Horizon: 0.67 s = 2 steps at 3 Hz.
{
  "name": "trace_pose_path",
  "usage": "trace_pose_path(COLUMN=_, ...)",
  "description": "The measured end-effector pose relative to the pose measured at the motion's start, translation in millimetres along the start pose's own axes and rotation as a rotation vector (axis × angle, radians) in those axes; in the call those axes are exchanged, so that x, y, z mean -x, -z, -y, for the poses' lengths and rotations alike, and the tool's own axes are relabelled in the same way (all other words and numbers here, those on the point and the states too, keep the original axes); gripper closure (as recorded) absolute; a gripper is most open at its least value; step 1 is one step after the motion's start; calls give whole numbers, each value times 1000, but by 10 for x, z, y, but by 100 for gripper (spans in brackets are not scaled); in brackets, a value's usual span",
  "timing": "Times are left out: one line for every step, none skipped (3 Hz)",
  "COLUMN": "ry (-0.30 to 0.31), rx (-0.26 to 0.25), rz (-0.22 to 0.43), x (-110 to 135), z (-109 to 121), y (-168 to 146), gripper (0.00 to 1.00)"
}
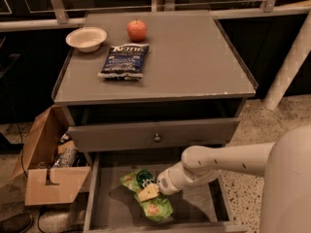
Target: Place green rice chip bag into middle drawer
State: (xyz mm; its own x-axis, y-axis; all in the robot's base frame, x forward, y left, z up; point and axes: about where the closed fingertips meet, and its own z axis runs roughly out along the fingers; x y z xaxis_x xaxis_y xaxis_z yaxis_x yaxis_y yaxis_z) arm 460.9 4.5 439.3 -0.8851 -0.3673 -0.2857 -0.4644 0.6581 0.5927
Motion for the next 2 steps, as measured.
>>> trace_pose_path(ry=-4, rx=2, rz=-7, x=-38, z=13, y=-6, gripper=100)
trace_pose_path(ry=-30, rx=16, rz=-25, x=-141, z=75, y=-36, gripper=100)
